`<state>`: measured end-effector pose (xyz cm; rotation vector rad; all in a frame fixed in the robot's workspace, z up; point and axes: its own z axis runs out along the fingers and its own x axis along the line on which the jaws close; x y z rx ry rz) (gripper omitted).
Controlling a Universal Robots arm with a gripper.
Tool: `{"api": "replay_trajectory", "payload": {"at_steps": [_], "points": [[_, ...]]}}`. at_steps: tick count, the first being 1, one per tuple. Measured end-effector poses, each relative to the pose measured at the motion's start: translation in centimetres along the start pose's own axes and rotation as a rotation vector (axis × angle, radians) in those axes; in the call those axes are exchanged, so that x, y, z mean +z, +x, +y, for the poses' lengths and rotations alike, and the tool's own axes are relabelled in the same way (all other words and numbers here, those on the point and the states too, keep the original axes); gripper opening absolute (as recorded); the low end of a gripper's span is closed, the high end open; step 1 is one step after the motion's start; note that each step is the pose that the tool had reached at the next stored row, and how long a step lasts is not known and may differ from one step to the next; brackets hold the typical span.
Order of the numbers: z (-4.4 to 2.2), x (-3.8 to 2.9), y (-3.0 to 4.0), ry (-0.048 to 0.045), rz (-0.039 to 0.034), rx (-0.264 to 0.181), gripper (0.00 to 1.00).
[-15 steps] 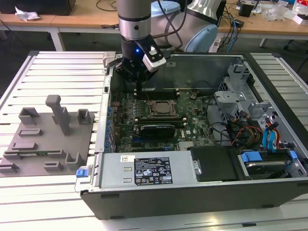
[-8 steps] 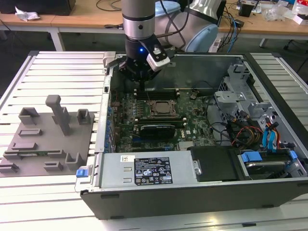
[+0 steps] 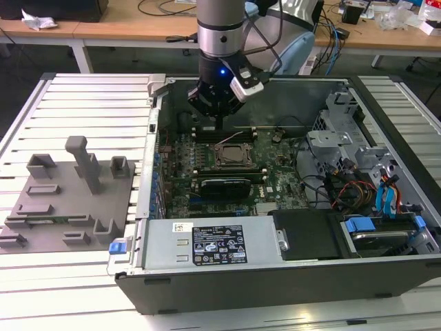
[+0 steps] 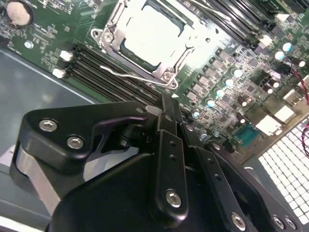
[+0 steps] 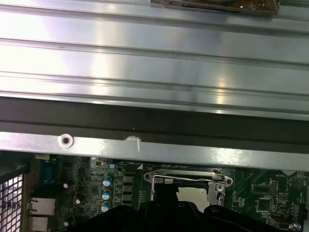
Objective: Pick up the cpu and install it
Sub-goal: 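Install the first cpu locking lever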
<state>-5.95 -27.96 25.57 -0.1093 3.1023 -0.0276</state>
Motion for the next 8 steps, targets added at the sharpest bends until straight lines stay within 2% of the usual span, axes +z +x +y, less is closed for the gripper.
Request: {"api": "replay_trajectory", "payload": {"at_steps": [8], "points": [[-0.1, 0.25, -1.47, -0.0005, 0.0075, 0.0, 0.11]]}}
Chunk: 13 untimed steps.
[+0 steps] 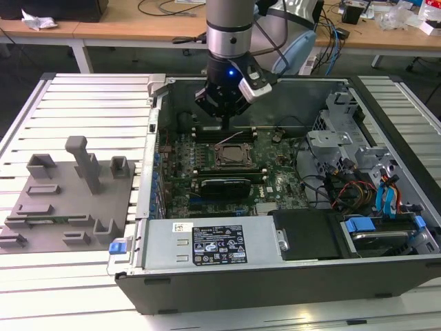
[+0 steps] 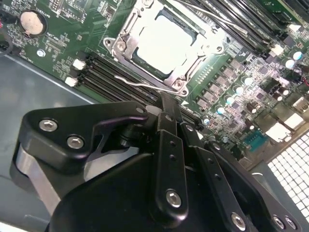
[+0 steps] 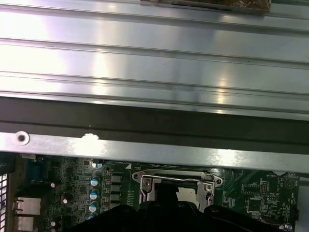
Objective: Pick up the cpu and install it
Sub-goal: 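Install the first cpu locking lever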
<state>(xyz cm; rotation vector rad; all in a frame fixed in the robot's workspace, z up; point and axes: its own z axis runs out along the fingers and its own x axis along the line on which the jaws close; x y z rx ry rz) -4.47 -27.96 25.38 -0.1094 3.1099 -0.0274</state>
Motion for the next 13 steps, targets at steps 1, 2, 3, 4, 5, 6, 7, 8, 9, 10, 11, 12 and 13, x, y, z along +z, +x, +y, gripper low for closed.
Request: {"api": "replay_trajectory", "payload": {"at_steps": [1, 2, 3, 4, 5, 6, 7, 8, 9, 10, 11, 12, 13], "points": [[-0.01, 0.01, -0.14, -0.0001, 0.0003, 0.0, 0.11], [-0.02, 0.02, -0.27, -0.0001, 0.0005, 0.0, 0.11], [-0.03, 0.02, -0.35, 0.0, 0.0006, 0.0, 0.11], [-0.02, 0.02, -0.35, 0.0, 0.0006, 0.0, 0.11], [-0.02, 0.02, -0.35, 0.0001, 0.0006, 0.0, 0.11], [-0.02, 0.02, -0.35, 0.0002, 0.0006, 0.0, 0.11], [-0.02, 0.02, -0.35, 0.0002, 0.0006, 0.0, 0.11], [-0.02, 0.02, -0.35, 0.0002, 0.0006, 0.0, 0.11], [-0.02, 0.04, -0.35, 0.0002, 0.0006, 0.0, 0.11], [-0.01, 0.09, -0.36, 0.0, 0.0005, 0.0, 0.11], [-0.02, 0.23, -0.35, 0.0001, 0.0006, 0.0, 0.11], [-0.02, 0.33, -0.35, 0.0002, 0.0006, 0.0, 0.11], [-0.01, 0.4, -0.34, 0.0001, 0.0005, 0.0, 0.11]]}}
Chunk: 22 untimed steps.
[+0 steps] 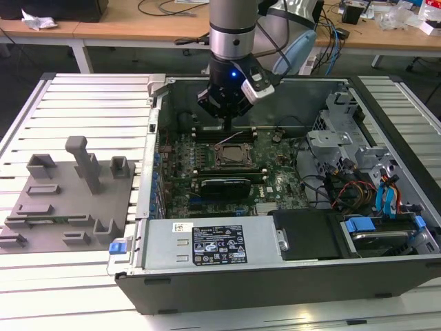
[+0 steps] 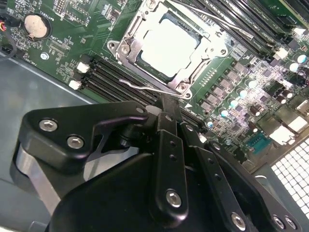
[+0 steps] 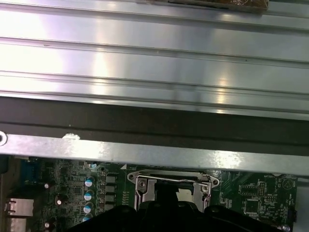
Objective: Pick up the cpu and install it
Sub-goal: 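Install the first cpu locking lever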
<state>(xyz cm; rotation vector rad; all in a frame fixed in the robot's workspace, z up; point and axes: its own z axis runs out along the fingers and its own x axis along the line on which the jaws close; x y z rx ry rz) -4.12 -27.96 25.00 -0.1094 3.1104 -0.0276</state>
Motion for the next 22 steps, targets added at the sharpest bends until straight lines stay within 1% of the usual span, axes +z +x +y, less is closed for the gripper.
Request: {"api": "replay_trajectory", "payload": {"at_steps": [6, 8, 9, 10, 13, 16, 18, 22], "points": [[0.07, 1.01, 0.0, 0.0001, 0.0002, 0.0, 0.11], [0.27, 1.16, -0.02, 0.0001, 0.0001, -0.001, 0.11], [0.74, 1.64, -0.04, 0.0008, 0.0, -0.002, 0.11], [0.87, 1.99, -0.05, 0.001, 0.0002, -0.002, 0.11], [0.97, 2.22, -0.19, 0.001, 0.0002, -0.003, 0.11], [1.04, 2.44, -0.56, 0.0017, 0.0001, -0.004, 0.11], [1.14, 2.85, -1.12, 0.004, 0.0004, -0.006, 0.11], [1.15, 3.54, -1.56, 0.0059, 0.0009, -0.007, 0.11]]}}
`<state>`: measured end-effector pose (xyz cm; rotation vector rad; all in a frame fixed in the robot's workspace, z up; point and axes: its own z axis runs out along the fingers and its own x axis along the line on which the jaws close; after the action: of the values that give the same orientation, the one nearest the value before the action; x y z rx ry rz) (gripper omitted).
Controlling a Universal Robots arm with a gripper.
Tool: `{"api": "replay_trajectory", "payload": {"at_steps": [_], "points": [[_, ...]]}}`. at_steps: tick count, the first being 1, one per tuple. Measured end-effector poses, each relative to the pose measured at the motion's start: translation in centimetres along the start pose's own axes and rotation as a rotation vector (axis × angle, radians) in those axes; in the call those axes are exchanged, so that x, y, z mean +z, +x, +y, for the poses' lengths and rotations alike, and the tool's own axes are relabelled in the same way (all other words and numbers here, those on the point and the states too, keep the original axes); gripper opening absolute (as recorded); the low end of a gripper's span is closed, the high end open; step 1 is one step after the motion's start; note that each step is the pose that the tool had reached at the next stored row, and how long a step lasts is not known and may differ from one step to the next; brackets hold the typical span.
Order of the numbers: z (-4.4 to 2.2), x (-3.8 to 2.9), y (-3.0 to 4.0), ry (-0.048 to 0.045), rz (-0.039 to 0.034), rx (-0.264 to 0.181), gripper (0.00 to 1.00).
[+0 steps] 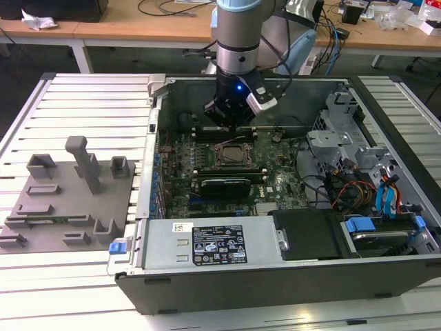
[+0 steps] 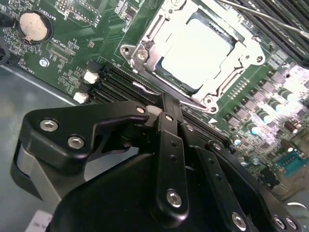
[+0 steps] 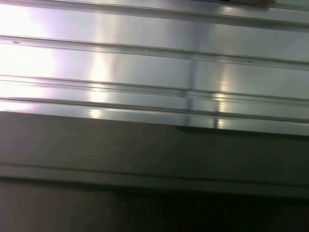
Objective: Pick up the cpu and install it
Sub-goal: 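Install the first cpu locking lever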
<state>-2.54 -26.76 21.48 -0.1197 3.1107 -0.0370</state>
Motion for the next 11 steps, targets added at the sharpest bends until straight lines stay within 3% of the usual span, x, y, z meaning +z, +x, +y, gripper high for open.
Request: {"api": "replay_trajectory", "payload": {"at_steps": [8, 11], "points": [[-0.04, 1.06, -0.95, 0.006, 0.0003, 0.0, 0.11], [-0.06, 1.15, -1.13, 0.0109, 0.0008, 0.0, 0.11]]}}
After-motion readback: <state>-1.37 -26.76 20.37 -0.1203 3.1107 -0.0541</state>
